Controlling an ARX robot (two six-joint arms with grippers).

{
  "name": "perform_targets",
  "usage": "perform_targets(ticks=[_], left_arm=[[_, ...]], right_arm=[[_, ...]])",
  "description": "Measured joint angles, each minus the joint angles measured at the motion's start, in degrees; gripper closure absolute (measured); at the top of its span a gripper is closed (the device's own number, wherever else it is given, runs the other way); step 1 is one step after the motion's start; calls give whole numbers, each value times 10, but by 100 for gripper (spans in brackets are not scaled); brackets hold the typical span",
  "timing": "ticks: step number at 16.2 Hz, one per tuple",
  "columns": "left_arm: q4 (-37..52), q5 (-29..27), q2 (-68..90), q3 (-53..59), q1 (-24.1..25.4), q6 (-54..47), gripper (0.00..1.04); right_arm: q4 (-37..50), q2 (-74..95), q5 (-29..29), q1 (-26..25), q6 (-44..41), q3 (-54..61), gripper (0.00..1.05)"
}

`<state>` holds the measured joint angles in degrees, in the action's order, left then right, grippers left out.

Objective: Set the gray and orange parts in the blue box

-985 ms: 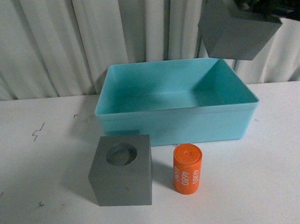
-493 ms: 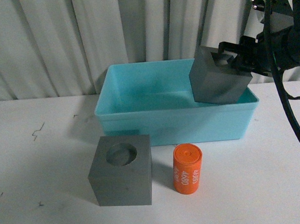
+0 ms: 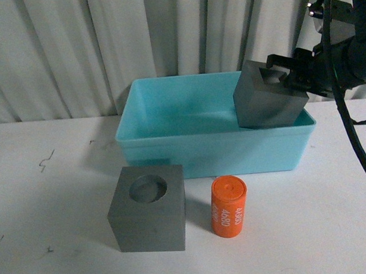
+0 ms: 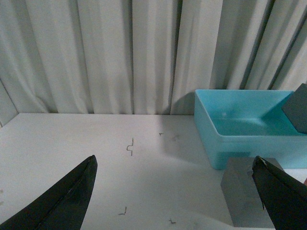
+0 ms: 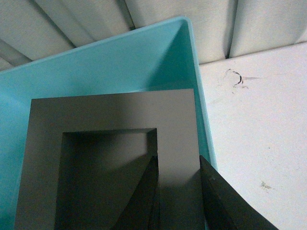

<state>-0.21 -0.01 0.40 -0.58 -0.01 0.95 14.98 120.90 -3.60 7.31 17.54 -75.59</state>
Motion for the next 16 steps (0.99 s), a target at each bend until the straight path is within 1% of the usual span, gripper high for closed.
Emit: perform_targets(ticks=[2,4,6,7,8,10,11,12,13,14,15,16], left_arm=[[0,0,0,0,0,0,7],[0,0,0,0,0,0,7],[0,0,0,0,0,0,7],[0,0,0,0,0,0,7],[0,0,0,0,0,0,7],[0,0,0,0,0,0,7],[0,0,0,0,0,0,7],[0,0,0,0,0,0,7],[0,0,0,0,0,0,7],[0,0,0,0,0,0,7],[0,0,0,0,0,0,7],[0,0,0,0,0,0,7]], right_arm=[[0,0,1,-3,4,0,86],[0,0,7,-7,7,-5,61],[13,-15,10,-15,16,2,39],[23,-42,12,-20,24,18,30],[42,-93,5,-33,33,50,19],[48,-215,-15,-65,49,114,4],[37,-326,-43,-97,65,183,7],[-55,-498,-63,-125,68,332,6],[-103,-569,-63,-120,61,403,6],[-120,-616,-67,-113,56,448,6],[-78,-629,-61,-113,43,455,8],[84,-638,10,-87,-20,492,20]])
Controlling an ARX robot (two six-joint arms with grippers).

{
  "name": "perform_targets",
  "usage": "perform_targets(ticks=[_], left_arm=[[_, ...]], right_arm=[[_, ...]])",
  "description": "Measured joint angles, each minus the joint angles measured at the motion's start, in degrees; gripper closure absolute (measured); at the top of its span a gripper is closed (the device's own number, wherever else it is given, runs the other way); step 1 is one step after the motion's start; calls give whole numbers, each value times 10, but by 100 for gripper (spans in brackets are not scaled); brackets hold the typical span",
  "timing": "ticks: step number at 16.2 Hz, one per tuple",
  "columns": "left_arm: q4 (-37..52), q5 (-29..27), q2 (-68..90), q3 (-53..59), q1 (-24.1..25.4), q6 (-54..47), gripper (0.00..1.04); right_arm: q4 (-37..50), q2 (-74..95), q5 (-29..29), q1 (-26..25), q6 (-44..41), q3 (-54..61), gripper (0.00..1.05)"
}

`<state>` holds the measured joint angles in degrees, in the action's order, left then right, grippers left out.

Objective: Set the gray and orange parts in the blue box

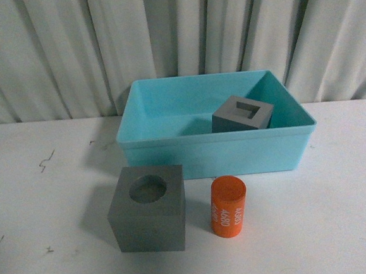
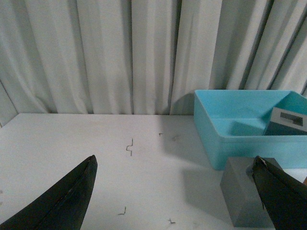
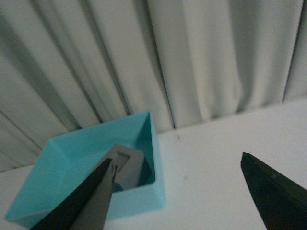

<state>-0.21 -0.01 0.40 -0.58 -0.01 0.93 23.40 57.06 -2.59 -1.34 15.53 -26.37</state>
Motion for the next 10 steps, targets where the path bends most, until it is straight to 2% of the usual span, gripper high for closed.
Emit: perform_targets(ticks=[2,7,10], left_arm=[[0,0,0,0,0,0,7],[0,0,0,0,0,0,7],[0,0,0,0,0,0,7]], right_arm=[[118,-34,20,17,-104,95,44],[118,-126,26,13,-147,174,102],[93,-183,26,13,-151,204,103]])
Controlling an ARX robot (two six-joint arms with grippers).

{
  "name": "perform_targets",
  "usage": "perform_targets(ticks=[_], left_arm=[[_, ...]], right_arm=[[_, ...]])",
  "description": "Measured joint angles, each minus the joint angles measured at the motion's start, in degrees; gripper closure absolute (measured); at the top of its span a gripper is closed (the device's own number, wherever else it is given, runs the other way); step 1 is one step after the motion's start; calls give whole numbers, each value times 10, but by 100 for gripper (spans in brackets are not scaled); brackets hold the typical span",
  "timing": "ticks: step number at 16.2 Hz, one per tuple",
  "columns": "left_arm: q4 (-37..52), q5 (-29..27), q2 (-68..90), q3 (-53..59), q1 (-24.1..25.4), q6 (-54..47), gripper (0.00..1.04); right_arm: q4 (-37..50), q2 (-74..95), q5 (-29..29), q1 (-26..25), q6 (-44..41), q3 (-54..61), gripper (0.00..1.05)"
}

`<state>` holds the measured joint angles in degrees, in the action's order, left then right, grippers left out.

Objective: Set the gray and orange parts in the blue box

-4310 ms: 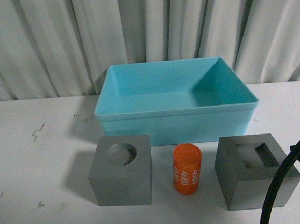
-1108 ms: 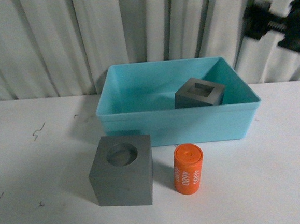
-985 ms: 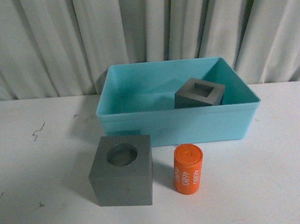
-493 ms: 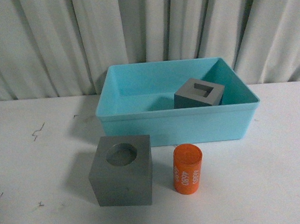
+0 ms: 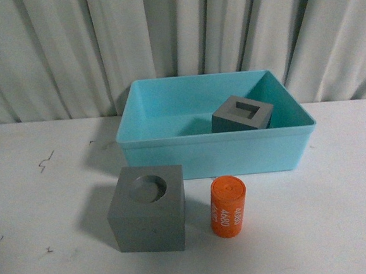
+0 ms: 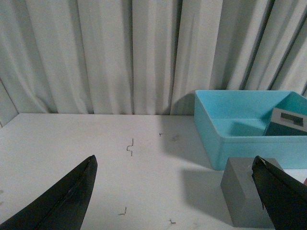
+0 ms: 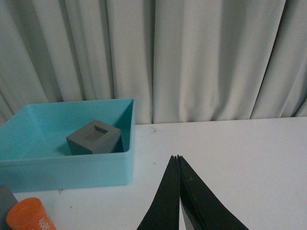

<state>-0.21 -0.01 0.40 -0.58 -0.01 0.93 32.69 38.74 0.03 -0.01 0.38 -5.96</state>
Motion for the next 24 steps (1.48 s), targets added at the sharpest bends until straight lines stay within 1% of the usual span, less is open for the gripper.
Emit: perform_targets(ticks=[2,4,6,23,24], left_arm=[[0,0,0,0,0,0,7],[0,0,0,0,0,0,7],[0,0,0,0,0,0,7],[0,0,0,0,0,0,7],[0,0,0,0,0,0,7]], right_arm=[[-24,-38,0,0,0,15,103],[-70,-123,0,0,0,53,103],[-93,-150,0,0,0,53,103],[-223,-284,0,0,0,53,103],[-241,-296,0,0,0,53,103]])
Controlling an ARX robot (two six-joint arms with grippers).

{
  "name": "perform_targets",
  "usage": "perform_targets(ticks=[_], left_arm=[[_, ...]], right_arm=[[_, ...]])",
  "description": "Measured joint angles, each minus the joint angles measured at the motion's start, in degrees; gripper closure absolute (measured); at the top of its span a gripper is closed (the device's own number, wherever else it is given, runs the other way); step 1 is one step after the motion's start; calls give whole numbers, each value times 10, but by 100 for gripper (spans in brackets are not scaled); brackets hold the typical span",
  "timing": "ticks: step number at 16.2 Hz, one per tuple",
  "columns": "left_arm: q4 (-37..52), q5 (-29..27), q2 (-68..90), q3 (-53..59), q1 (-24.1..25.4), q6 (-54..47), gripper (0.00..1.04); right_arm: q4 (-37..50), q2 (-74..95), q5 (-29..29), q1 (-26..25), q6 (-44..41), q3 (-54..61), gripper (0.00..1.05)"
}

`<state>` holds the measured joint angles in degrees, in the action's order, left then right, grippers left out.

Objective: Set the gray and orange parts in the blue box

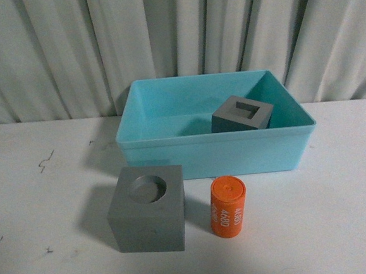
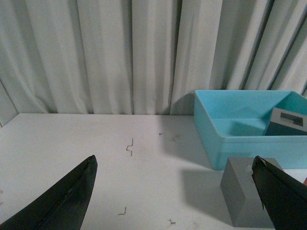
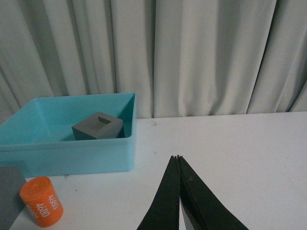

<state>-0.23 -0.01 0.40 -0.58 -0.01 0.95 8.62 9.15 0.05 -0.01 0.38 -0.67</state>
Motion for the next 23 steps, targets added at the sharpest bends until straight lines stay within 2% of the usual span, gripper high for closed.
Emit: perform_targets(ticks=[1,5,6,7,11,12,13,14,18,23], left_arm=[[0,0,0,0,0,0,7],[0,0,0,0,0,0,7],[0,0,0,0,0,0,7],[0,0,0,0,0,0,7],[-19,0,4,-3,0,5,7],[-148,-17,106,-68,-19,62,7],[-87,-27,330,-148,-83,144,7],[5,-28,466,-191,-141,153,7],[130,-28,718,-239,-218,151,7],[191,-12,849,-285,-238,128,7]], right_arm=[[-79,-54,-1,0,0,0,103],[-88,-89,0,0,0,0,103],[-88,-90,0,0,-1,0,97],[-89,-90,0,0,-1,0,74],[-88,-90,0,0,-1,0,25],[-88,-90,0,0,-1,0,12],[-89,-90,0,0,0,0,7],[-89,-90,0,0,0,0,6],[-88,-90,0,0,0,0,6],[-89,-90,0,0,0,0,6]])
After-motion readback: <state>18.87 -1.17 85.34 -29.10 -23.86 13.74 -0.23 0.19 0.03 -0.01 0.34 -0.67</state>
